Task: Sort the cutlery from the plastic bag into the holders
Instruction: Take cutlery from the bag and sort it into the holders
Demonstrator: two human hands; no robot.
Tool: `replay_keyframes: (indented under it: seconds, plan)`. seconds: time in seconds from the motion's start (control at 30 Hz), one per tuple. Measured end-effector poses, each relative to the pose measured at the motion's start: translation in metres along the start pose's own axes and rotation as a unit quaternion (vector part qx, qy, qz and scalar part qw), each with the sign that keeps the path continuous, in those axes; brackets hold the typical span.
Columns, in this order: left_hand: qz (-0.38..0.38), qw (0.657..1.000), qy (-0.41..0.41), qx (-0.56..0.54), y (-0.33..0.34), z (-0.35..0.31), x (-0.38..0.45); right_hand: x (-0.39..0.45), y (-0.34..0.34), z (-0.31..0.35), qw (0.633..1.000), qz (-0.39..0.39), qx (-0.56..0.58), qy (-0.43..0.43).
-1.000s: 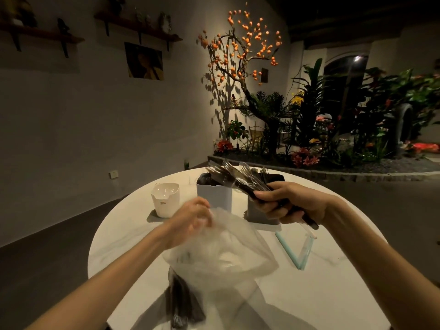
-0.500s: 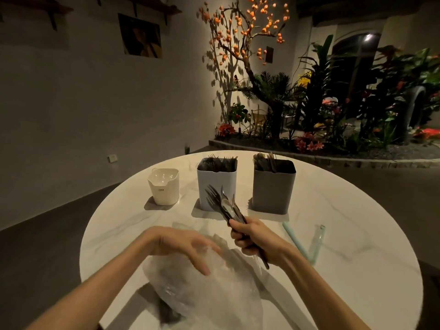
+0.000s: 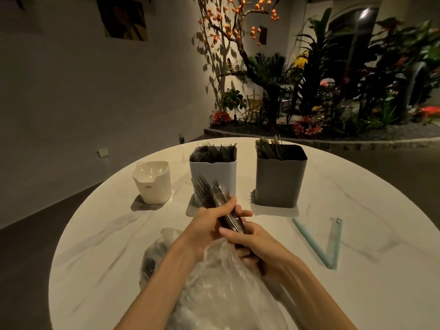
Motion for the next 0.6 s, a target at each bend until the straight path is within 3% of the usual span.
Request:
replay_keyframes:
  seconds: [0.1,0.27,0.37,0.5,0.6]
  plan:
    - [-0.028,0.996,0.049,-0.070,-0.004,-0.006,0.008,0.005,-0.015,-0.001,1.000,0.016,0.000,0.026]
    - [-0.046,0.977,0.120,-0.168,-0.013,-0.015,0.011,0.003,-0.029,0.000,0.991,0.028,-0.117,0.062]
    - [-0.059,0.969,0.147,-0.188,-0.023,-0.023,0.011,0.000,-0.035,0.003,0.982,-0.004,-0.176,0.074]
    - [-0.002,0.984,0.102,-0.143,-0.016,-0.012,0.011,-0.005,-0.049,0.025,0.980,-0.145,-0.127,-0.041]
    - [0.034,0.995,0.065,-0.073,-0.002,0.000,0.010,-0.008,-0.041,0.042,0.969,-0.160,-0.070,-0.172]
Point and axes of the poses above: each hand's wrist, its own x-axis towards the middle knuckle, its own y-axis out of the palm, z = x × y, the point moved 6 cm from there along x, towards the middle knuckle, and after that the axes turned 3 degrees about x, right-handed, at the moved point
